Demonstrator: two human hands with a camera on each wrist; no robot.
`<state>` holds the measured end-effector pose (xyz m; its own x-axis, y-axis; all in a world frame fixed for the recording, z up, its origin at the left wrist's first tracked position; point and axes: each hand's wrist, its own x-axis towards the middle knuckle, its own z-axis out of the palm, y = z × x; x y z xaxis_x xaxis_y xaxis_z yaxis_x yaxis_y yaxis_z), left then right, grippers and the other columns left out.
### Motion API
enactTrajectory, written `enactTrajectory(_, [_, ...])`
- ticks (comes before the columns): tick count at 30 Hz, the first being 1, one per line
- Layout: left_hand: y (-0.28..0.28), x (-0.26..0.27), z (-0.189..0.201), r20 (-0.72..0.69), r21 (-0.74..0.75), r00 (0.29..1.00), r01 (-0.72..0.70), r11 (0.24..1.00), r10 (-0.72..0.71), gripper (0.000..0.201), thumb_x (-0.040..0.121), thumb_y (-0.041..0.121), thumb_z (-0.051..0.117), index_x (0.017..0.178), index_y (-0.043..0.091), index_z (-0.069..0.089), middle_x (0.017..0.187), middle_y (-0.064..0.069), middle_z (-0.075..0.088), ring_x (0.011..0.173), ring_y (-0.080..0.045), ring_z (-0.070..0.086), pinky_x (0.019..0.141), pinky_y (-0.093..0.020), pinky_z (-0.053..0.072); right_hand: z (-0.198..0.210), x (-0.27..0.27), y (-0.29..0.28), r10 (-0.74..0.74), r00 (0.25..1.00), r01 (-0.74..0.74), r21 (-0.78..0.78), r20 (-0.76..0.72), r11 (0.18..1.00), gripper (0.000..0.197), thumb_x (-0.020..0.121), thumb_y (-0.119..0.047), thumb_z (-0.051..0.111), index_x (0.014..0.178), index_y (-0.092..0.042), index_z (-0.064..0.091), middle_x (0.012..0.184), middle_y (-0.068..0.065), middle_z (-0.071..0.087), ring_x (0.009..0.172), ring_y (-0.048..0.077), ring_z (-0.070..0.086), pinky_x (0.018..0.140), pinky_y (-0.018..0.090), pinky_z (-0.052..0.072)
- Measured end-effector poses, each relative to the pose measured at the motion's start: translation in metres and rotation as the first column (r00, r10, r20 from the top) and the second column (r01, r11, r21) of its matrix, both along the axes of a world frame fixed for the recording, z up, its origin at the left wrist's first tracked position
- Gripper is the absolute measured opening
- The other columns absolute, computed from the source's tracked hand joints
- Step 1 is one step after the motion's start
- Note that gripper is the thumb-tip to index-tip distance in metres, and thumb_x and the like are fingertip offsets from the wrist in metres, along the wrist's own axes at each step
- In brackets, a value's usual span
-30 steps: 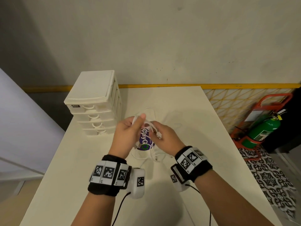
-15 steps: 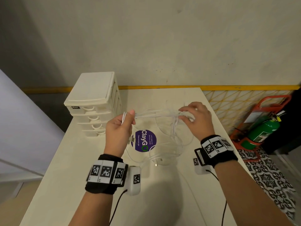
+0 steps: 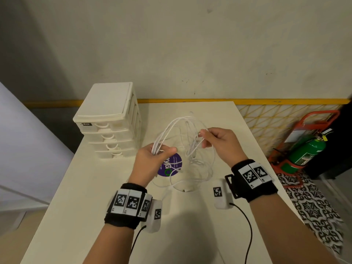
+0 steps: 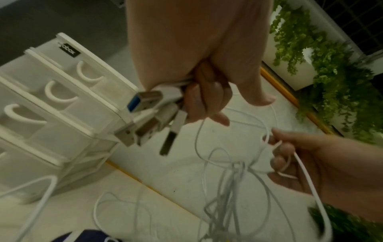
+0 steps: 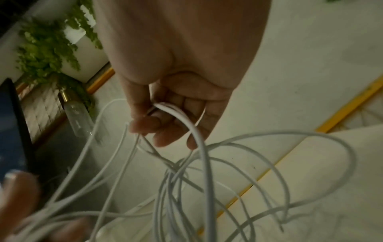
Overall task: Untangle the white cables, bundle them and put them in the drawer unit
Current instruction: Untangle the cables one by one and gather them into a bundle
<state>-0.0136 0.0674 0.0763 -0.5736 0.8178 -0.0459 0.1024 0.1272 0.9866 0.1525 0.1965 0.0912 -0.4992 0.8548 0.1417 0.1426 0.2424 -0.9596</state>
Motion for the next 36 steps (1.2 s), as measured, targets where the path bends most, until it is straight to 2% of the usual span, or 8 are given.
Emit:
enactTrajectory(4, [0.009,0.010,-0.018,-0.011,-0.036,0.998,0.069,0.997,-0.069,0.033,0.066,0.027,0.085,0.088,0.005,0.072,0.077,-0.016,0.071,0.061,-0.012,0.065,0.051,-0.018,0.048,0.010,-0.010,-0.013,0.073,0.995,-0.077,-0.060,-0.073,0.995,0.026,0.092,-0.020,0.054,0.076,-0.007,0.069,0.050,-0.001,0.055,0.060,0.015,0.055,0.064,0.016,0.046])
enactTrajectory(8, [0.009,0.016,-0.028,-0.023,-0.036,0.990,0.137,0.990,-0.137,0.036,0.069,0.025,0.083,0.077,-0.006,0.066,0.067,-0.021,0.064,0.056,-0.014,0.055,0.055,-0.023,0.044,0.007,-0.010,-0.018,0.126,0.988,-0.134,-0.085,-0.086,0.987,0.033,0.093,-0.018,0.053,0.086,0.014,0.062,0.051,0.006,0.046,0.048,0.005,0.048,0.062,0.012,0.042])
enactTrajectory(12, [0.007,0.016,-0.026,-0.120,-0.070,0.982,0.139,0.988,-0.147,0.026,0.076,0.018,0.076,0.068,-0.003,0.063,0.056,-0.001,0.057,0.049,-0.007,0.049,0.051,-0.017,0.040,0.004,-0.005,-0.020,0.175,0.980,-0.185,-0.120,-0.091,0.975,0.004,0.086,-0.007,0.062,0.085,-0.010,0.065,0.061,-0.003,0.052,0.055,0.006,0.047,0.059,0.014,0.043])
enactTrajectory(14, [0.006,0.015,-0.022,-0.091,-0.065,0.984,0.149,0.987,-0.155,0.026,0.079,0.014,0.073,0.066,-0.004,0.059,0.049,0.005,0.052,0.044,-0.005,0.045,0.047,-0.014,0.037,0.003,-0.002,-0.018,0.188,0.973,-0.207,-0.149,-0.134,0.967,0.011,0.083,-0.002,0.062,0.085,-0.013,0.060,0.070,0.001,0.053,0.059,0.005,0.051,0.062,0.015,0.046])
enactTrajectory(25, [0.002,-0.002,-0.018,-0.142,-0.045,0.990,-0.009,0.999,0.002,0.046,0.077,0.033,0.061,0.072,-0.013,0.055,0.059,-0.011,0.049,0.055,-0.015,0.042,0.052,-0.026,0.032,-0.019,0.014,-0.009,0.180,0.979,-0.198,-0.226,-0.096,0.954,0.020,0.080,0.003,0.065,0.093,-0.012,0.059,0.084,0.005,0.055,0.081,0.014,0.054,0.080,0.023,0.050])
enactTrajectory(29, [0.002,-0.012,-0.020,-0.143,-0.086,0.981,-0.142,0.986,0.129,0.029,0.084,0.014,0.060,0.073,-0.013,0.057,0.046,-0.003,0.042,0.046,-0.017,0.037,0.046,-0.028,0.031,-0.023,0.016,-0.009,0.094,0.984,-0.128,-0.238,-0.148,0.963,0.012,0.088,-0.009,0.056,0.098,-0.002,0.058,0.080,0.007,0.057,0.070,0.011,0.057,0.074,0.021,0.052])
enactTrajectory(33, [0.000,-0.023,-0.023,-0.133,-0.069,0.968,-0.225,0.972,0.215,0.026,0.084,0.013,0.058,0.077,-0.012,0.059,0.045,-0.001,0.039,0.047,-0.020,0.037,0.048,-0.030,0.032,-0.026,0.021,0.004,-0.088,0.996,0.088,-0.100,-0.003,0.991,0.007,0.087,-0.009,0.061,0.081,-0.013,0.061,0.063,-0.005,0.054,0.056,0.008,0.048,0.062,0.022,0.045])
enactTrajectory(36, [0.000,-0.021,-0.020,-0.136,-0.063,0.970,-0.214,0.975,0.204,0.024,0.084,0.010,0.059,0.074,-0.011,0.060,0.040,0.006,0.039,0.039,-0.007,0.035,0.042,-0.019,0.032,-0.033,0.024,0.010,-0.244,0.969,0.245,-0.019,0.032,0.969,0.011,0.083,-0.013,0.067,0.076,-0.021,0.065,0.060,-0.006,0.057,0.056,0.009,0.044,0.062,0.023,0.040])
